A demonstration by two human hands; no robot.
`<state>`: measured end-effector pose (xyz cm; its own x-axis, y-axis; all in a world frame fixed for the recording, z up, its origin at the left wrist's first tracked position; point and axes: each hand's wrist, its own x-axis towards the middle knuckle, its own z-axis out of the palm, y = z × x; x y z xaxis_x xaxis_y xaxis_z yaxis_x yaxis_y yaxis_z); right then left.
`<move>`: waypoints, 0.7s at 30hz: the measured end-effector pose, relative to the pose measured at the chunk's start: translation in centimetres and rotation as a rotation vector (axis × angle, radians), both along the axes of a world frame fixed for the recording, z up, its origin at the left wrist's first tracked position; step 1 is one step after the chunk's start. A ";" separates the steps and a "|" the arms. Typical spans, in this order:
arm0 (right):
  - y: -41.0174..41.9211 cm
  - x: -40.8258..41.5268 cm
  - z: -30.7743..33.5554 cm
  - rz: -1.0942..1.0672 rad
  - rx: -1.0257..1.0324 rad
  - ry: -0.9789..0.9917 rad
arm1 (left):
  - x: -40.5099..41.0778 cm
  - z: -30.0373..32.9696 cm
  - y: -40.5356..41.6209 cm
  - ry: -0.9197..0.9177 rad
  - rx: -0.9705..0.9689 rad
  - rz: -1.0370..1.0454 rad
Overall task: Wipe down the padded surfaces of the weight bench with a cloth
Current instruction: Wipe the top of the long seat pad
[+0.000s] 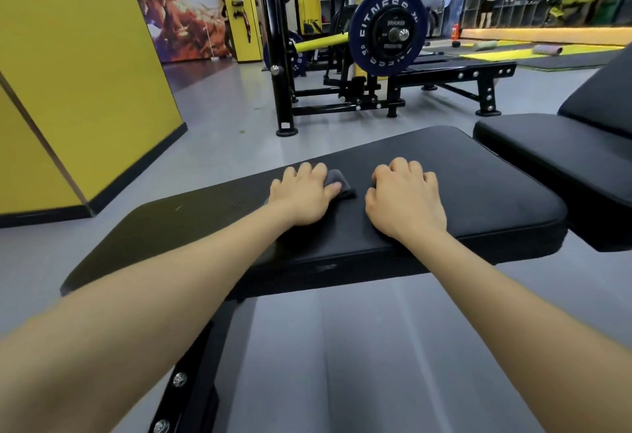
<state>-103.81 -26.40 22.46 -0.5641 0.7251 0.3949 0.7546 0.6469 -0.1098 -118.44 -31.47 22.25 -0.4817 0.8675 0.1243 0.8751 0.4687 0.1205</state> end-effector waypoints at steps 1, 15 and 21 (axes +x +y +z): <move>0.0 0.1 0.1 -0.010 0.000 0.014 | 1.0 0.1 -1.2 -0.006 0.000 -0.040; -0.2 0.1 0.2 -0.037 -0.015 0.032 | 0.5 -0.7 -4.0 0.062 0.036 0.039; -0.1 0.2 0.1 -0.055 0.003 0.040 | 4.7 -0.7 -7.2 0.164 0.161 -0.295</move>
